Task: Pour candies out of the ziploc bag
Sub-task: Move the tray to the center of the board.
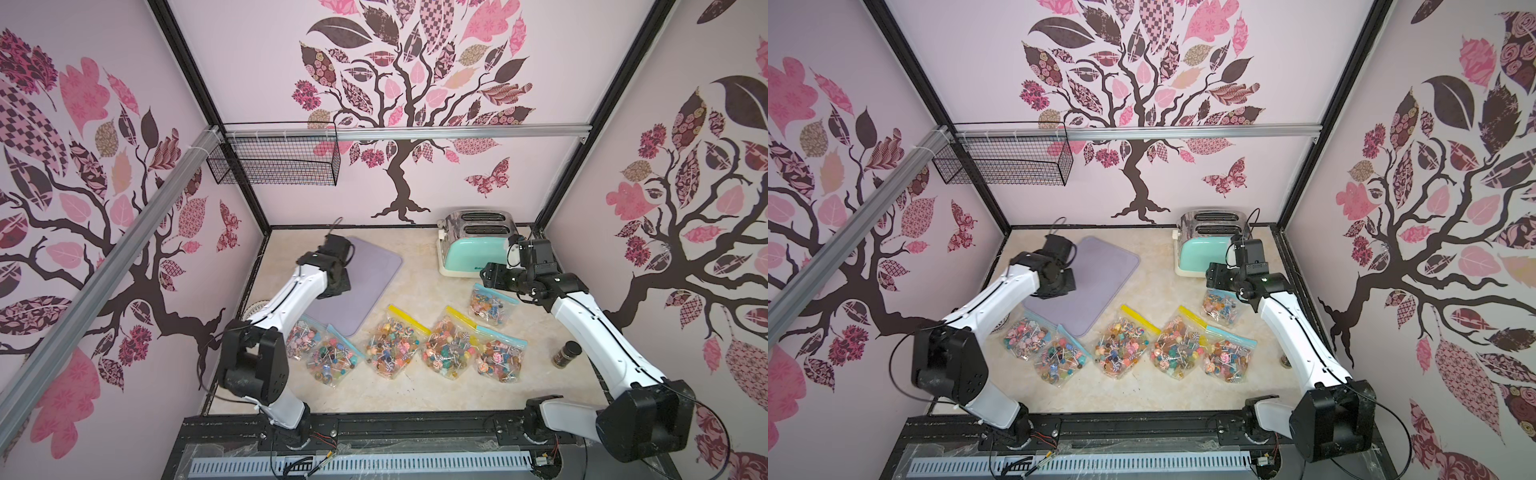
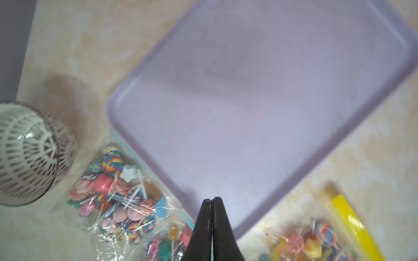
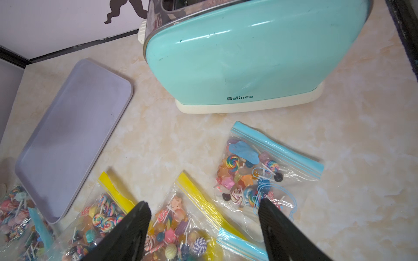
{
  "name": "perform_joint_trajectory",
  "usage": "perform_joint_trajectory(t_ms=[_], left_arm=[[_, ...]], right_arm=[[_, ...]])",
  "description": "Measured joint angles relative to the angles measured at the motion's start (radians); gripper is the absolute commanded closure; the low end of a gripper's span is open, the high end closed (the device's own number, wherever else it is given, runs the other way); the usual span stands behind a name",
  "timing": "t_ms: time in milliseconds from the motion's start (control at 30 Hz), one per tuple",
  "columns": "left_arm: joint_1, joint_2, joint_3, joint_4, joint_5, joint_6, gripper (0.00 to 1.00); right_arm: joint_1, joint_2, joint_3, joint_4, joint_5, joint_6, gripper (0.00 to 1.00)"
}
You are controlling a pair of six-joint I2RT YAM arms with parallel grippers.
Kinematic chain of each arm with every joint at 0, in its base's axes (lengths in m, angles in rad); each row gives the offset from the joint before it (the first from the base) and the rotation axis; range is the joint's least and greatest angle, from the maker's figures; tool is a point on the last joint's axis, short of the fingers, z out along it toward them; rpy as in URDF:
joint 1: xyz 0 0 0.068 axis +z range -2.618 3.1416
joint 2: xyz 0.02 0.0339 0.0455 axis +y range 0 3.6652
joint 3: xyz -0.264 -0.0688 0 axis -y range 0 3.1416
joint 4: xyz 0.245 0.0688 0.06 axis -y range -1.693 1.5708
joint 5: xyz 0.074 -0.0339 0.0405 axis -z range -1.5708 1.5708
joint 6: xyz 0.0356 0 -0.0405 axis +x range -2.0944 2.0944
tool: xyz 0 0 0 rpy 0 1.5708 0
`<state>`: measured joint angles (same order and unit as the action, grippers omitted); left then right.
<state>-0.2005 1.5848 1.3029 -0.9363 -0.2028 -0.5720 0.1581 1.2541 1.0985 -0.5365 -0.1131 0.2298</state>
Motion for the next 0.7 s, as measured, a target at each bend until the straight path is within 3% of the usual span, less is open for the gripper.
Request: perform_joint_trajectory(t_ms=[100, 300, 433, 500, 700], left_arm=[[0.092, -0.009, -0.059, -0.015, 0.076, -0.064, 0.97], [0.129, -0.001, -0.157, -0.007, 0.170, -0.153, 0.89], [0.200, -0.001, -0.211, 0.033, 0.193, -0.201, 0.88], [0.229, 0.000, -0.233, 0.049, 0.195, -0.219, 0.81], [0.241, 0.026, -0.258, 0.093, 0.208, -0.257, 0.71]], right_arm=[[0.011, 0.007, 0.000, 0.000, -0.015, -0.002, 0.21], [0.018, 0.026, 0.000, 0.001, -0.031, -0.002, 0.20], [0.019, 0.035, 0.000, 0.001, -0.041, -0.003, 0.20], [0.023, 0.042, 0.000, 0.002, -0.042, -0.005, 0.20], [0.035, 0.079, 0.000, 0.002, -0.049, -0.009, 0.19]])
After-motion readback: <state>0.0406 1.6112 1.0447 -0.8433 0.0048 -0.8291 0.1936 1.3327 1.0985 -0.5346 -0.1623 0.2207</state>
